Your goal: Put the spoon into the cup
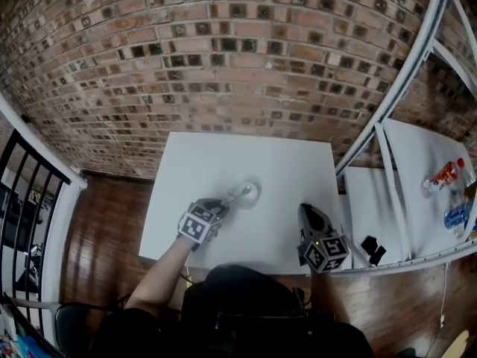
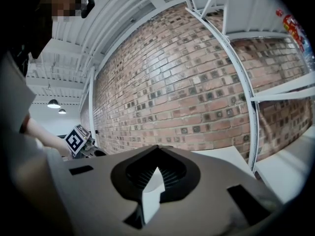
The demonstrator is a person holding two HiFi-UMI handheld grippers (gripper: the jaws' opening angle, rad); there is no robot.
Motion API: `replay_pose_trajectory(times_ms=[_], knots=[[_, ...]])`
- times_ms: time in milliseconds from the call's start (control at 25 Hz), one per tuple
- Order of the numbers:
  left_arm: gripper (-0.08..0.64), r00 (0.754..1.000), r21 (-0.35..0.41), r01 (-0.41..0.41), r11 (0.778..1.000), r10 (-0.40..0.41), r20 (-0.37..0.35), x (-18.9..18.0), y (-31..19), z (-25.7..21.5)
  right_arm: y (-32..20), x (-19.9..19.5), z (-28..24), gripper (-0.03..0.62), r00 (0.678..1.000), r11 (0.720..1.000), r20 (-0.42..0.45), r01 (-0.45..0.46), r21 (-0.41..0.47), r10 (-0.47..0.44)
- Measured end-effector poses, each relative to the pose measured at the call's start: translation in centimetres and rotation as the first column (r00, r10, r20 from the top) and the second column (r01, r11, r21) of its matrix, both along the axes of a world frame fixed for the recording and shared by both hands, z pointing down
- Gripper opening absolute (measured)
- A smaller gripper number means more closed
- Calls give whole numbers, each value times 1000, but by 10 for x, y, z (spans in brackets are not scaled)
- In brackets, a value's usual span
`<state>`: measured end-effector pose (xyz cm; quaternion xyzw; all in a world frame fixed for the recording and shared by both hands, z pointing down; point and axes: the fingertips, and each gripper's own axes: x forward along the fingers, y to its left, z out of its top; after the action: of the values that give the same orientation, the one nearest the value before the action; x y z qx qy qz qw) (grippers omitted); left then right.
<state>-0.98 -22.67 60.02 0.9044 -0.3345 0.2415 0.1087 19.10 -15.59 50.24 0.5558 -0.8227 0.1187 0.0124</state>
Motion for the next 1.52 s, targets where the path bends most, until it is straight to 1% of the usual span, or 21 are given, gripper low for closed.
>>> replay_pose_trajectory(times_ms=[120, 320, 480, 720, 840, 1080, 1240, 1520], knots=[[127, 1000, -9, -1, 1000, 1, -4, 3, -2, -1, 0, 2, 0, 5, 1000, 1000, 1, -1, 2, 1], [127, 1000, 14, -11, 1000, 11, -30, 12, -11, -13, -2, 8, -1, 5, 1000, 1000, 1, -12, 3, 12], [127, 999, 8, -18, 1000, 19, -35, 22, -16, -15, -3, 10, -5, 5, 1000, 1000, 6, -13, 6, 13], [127, 998, 23, -18, 1000, 19, -67, 33, -26, -17, -7, 3, -1, 5, 1000, 1000, -11, 24, 3, -24], [127, 997, 25, -27, 999, 29, -78, 35, -27, -14, -11, 3, -2, 5, 999, 999, -9, 30, 12, -30], [127, 996, 13, -12, 1000, 13, -92, 37, -33, -15, -16, 5, -8, 5, 1000, 1000, -11, 28, 13, -28], [143, 995, 9, -21, 1000, 22, -96, 40, -35, -10, -17, 4, -7, 5, 1000, 999, -9, 30, 10, -30], [141, 992, 32, -15, 999, 19, -126, 34, -29, -23, -18, -3, -8, 5, 999, 999, -10, 42, 10, -42]])
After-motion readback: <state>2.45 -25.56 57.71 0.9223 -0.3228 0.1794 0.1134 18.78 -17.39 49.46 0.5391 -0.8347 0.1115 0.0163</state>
